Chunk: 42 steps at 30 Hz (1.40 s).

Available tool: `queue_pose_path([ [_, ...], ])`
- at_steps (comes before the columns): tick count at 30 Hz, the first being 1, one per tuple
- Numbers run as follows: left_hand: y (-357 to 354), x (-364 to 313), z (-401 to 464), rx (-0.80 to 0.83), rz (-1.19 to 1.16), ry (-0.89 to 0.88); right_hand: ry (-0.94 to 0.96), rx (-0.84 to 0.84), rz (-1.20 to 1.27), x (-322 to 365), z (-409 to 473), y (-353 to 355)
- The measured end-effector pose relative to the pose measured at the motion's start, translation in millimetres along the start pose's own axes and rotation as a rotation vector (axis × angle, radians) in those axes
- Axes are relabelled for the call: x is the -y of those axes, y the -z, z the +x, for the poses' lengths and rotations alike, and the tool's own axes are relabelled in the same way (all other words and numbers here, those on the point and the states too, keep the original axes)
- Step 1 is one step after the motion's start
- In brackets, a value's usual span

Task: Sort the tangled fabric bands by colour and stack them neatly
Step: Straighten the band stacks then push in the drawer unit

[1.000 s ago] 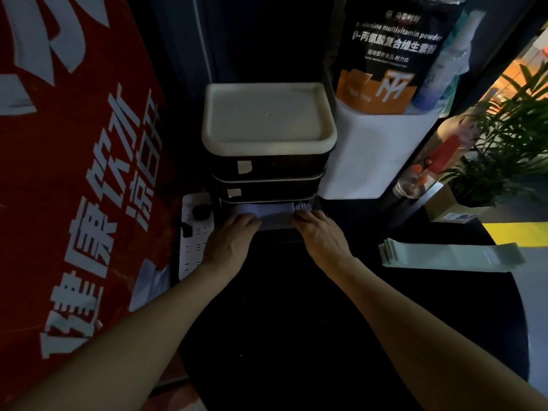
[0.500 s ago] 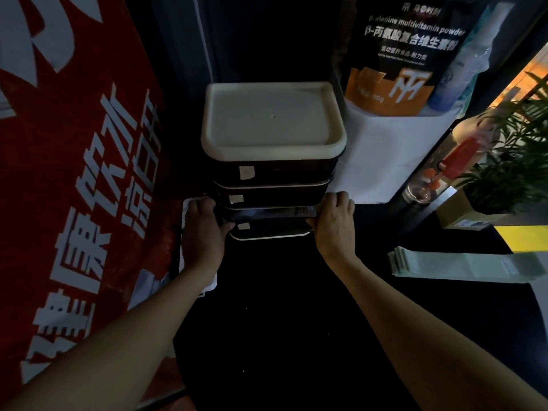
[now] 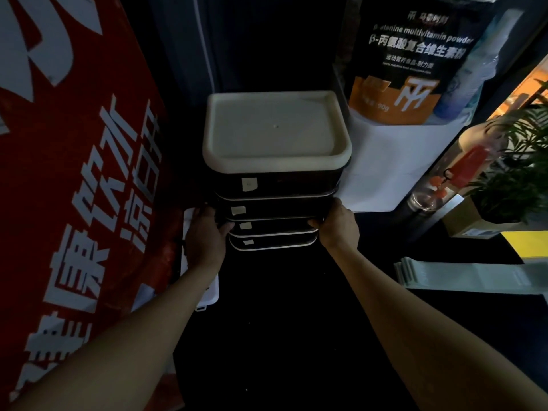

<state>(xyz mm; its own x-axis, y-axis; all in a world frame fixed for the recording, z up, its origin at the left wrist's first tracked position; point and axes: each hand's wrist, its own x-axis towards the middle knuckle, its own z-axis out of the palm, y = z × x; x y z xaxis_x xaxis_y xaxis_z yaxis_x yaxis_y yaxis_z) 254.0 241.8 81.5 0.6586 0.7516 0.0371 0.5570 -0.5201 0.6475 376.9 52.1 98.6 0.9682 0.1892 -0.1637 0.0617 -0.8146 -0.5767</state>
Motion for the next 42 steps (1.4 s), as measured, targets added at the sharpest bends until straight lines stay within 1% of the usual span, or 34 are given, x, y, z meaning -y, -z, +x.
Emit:
queue_pose_path([
  [4, 1, -5, -2, -0.025, 0.039, -0.009, -0.009, -0.034, -0.023, 0, 1, 2],
  [7, 2, -3, -2, -0.01, 0.058, -0.012, -0.011, -0.043, -0.032, -1, 0, 1],
  [10, 1, 2, -3, 0.051, 0.042, -0.034, -0.029, -0.026, -0.051, -5, -6, -3],
  [13, 0, 10, -15, 0.134, 0.034, -0.063, -0.033, 0.027, -0.072, -11, -16, -8],
  [15, -2, 15, -25, 0.188, 0.024, -0.028, -0.047, 0.074, -0.06, -19, -23, -12],
  [17, -6, 19, -32, 0.204, 0.007, 0.004, -0.051, 0.11, -0.056, -28, -27, -17],
  [23, -25, 29, -33, 0.247, -0.021, 0.071, -0.046, 0.144, -0.007, -43, -14, -37],
  [28, -47, 32, -24, 0.228, 0.001, 0.063, -0.016, 0.163, 0.056, -50, 4, -57],
  [32, -56, 35, -18, 0.188, 0.0, 0.078, 0.004, 0.114, 0.085, -53, 6, -66],
  [37, -55, 38, -23, 0.137, -0.063, 0.106, 0.004, 0.074, 0.069, -55, -4, -63],
  [42, -47, 40, -46, 0.141, -0.073, 0.129, 0.025, 0.047, 0.049, -62, -31, -55],
])
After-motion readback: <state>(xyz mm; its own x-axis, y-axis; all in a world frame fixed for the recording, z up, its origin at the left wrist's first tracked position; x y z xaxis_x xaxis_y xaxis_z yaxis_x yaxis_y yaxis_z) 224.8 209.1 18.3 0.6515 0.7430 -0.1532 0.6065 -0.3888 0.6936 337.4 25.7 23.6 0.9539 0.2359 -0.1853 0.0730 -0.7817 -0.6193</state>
